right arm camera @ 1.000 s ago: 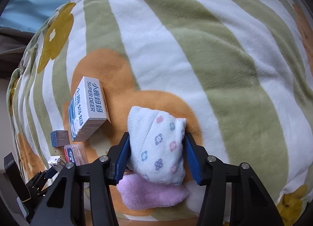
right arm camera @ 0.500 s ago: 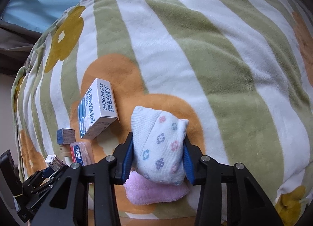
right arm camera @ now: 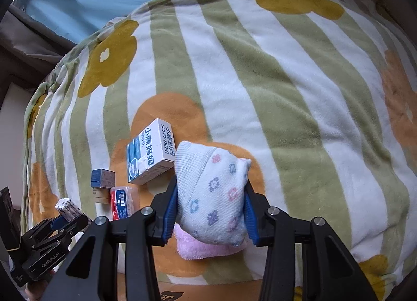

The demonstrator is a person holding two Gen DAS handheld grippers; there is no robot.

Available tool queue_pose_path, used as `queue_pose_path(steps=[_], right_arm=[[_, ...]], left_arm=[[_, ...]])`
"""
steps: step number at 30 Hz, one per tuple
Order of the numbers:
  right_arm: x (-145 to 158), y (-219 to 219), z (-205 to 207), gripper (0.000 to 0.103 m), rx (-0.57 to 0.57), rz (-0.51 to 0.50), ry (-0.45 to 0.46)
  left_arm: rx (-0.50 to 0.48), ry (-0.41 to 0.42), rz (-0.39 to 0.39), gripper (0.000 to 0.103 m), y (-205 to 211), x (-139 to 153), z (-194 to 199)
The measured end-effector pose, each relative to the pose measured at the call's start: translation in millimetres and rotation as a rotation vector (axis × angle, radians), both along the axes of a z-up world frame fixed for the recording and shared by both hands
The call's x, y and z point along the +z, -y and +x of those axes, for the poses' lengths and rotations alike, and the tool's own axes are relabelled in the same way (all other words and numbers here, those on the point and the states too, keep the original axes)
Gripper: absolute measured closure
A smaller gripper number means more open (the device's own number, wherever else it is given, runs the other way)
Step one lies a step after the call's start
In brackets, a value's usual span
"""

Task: Organize objects
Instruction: 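Carry the tissue pack and sock bundle into the cardboard box and release both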

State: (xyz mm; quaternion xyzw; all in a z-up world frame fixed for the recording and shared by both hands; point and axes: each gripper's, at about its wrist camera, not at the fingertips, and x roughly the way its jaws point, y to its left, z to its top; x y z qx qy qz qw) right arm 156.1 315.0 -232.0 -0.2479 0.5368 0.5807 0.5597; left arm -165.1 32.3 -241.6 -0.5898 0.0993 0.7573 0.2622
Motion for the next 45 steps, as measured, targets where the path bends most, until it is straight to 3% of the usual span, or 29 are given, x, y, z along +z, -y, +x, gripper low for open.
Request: queue_pose_path(steps=[10,20,33,45], right_arm=[[42.8,36.2,-1.0,0.062,0.103,0.06,0.077],[75.7,96.8,-16.7,0.062,0.239,0.07,0.135],[75.3,163.2,-49.3,0.062,0.416,0.034,0.209],[15.5,208.6,-53.7,0.062,0.463,-0.049,0.229]], left_arm=[[-0.032,-0.033,0.066,0.061,7.8,44.7,31.1],[-0.062,-0.049,0.069,0.061,25.3,69.5,83.9],[-0.072,0.027,0.022,0.061,54.2,46.6,159.2],[-0.052,0.077,-0.031,0.061,66.0,-7.9,197.4]])
